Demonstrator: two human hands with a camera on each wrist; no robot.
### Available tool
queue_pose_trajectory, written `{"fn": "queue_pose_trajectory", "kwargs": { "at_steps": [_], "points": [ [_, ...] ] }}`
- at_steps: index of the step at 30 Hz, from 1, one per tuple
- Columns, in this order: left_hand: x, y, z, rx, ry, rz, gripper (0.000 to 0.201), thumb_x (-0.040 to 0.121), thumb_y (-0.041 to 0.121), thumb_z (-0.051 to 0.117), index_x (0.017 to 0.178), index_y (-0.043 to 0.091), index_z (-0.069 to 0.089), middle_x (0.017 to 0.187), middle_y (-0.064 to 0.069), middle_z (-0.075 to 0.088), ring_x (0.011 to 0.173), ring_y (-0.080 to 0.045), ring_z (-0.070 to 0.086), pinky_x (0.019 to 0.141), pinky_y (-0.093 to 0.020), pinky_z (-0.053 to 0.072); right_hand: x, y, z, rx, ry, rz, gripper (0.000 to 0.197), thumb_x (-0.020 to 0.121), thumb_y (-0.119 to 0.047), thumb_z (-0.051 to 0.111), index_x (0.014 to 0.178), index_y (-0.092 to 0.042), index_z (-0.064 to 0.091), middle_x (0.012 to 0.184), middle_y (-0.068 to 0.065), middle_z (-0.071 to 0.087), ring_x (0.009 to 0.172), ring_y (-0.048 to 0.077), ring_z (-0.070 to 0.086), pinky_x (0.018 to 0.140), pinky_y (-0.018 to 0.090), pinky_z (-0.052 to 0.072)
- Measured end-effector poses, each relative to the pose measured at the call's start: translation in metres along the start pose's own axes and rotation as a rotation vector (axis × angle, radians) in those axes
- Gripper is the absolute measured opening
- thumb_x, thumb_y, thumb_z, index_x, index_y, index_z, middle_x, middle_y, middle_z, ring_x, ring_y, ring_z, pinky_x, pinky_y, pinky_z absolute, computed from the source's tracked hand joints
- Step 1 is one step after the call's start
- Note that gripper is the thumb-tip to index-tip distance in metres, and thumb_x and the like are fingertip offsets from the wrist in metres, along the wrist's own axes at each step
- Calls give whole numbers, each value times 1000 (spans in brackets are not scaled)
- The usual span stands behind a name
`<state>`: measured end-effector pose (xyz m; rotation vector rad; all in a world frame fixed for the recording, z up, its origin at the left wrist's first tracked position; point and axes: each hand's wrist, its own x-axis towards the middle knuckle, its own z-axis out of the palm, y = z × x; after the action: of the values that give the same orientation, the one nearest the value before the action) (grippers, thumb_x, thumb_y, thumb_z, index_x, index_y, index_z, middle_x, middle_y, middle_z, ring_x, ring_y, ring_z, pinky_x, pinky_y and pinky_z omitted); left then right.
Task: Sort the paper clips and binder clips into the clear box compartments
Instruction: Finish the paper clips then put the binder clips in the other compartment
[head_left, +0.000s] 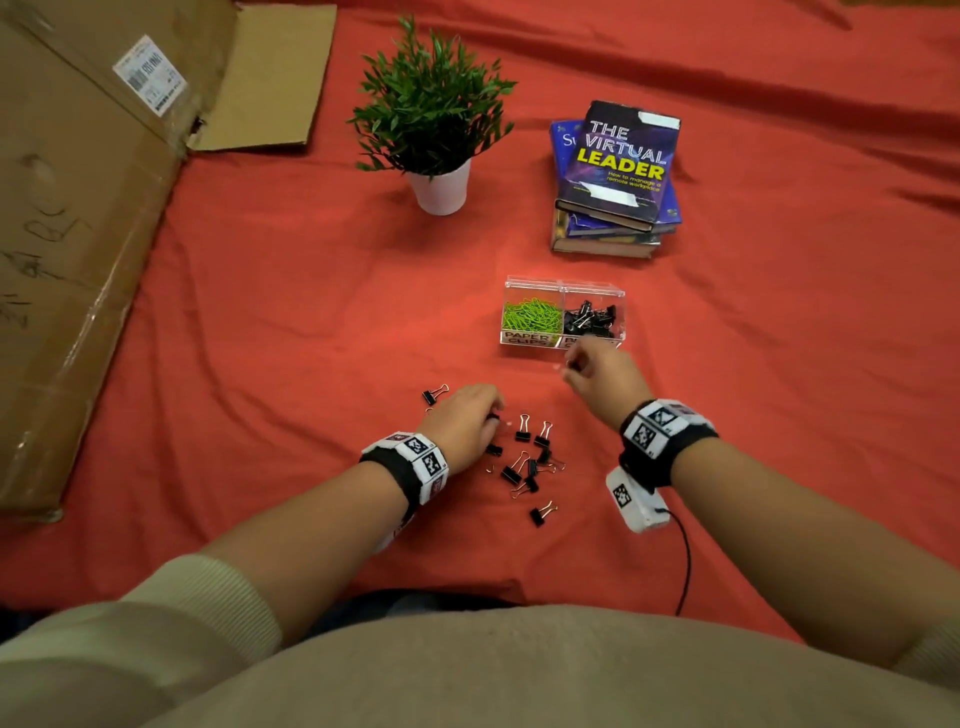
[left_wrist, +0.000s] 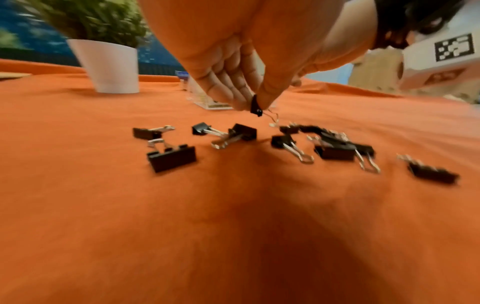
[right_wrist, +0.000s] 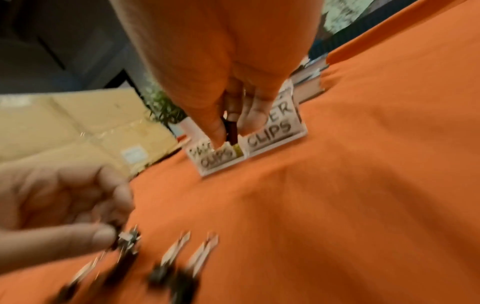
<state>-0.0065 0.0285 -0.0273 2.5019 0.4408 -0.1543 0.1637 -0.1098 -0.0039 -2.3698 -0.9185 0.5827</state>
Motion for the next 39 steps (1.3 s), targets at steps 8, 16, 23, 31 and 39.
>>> {"fn": "queue_pose_trajectory", "kwargs": {
  "at_steps": [8,16,23,31,39],
  "points": [
    [-6,-50,-30,-111,143,-344,32,91,4,50,123,6,54,120,-13,53,111,-28,53,98,-32,38,52,5,-28,-61,137,118,15,81,-6,66,94,-5,58,94,15,61,89,30,57,75,31,41],
    [-3,-56,-22,-31,0,-425,41,95,10,45,136,11,46,137,-14,42,122,-31,50,104,-33,37,15,-41,18,-193,-3,-225,32,86,-14,61,118,-11,60,121,9,50,118,23,45,106,35,39],
    [-5,-60,-18,73,-39,-363,31,91,21,57,121,15,58,116,-10,50,109,-32,56,92,-41,47,-12,-69,88,-332,-414,-287,68,83,-22,67,142,-10,36,135,8,36,121,27,38,105,39,38],
    [-13,-57,-21,12,3,-308,14,86,15,60,98,15,54,107,-5,48,91,-30,58,82,-41,48,-11,-63,97,-270,-373,-226,36,82,-14,67,113,-8,50,121,10,49,109,30,44,95,37,38],
    [-30,-56,-26,-50,-51,-314,23,88,22,59,111,19,53,111,-3,59,103,-22,57,89,-37,47,-12,-60,91,-45,-355,-134,26,76,-8,69,98,-12,56,101,7,64,96,26,57,86,32,44]
  ]
}}
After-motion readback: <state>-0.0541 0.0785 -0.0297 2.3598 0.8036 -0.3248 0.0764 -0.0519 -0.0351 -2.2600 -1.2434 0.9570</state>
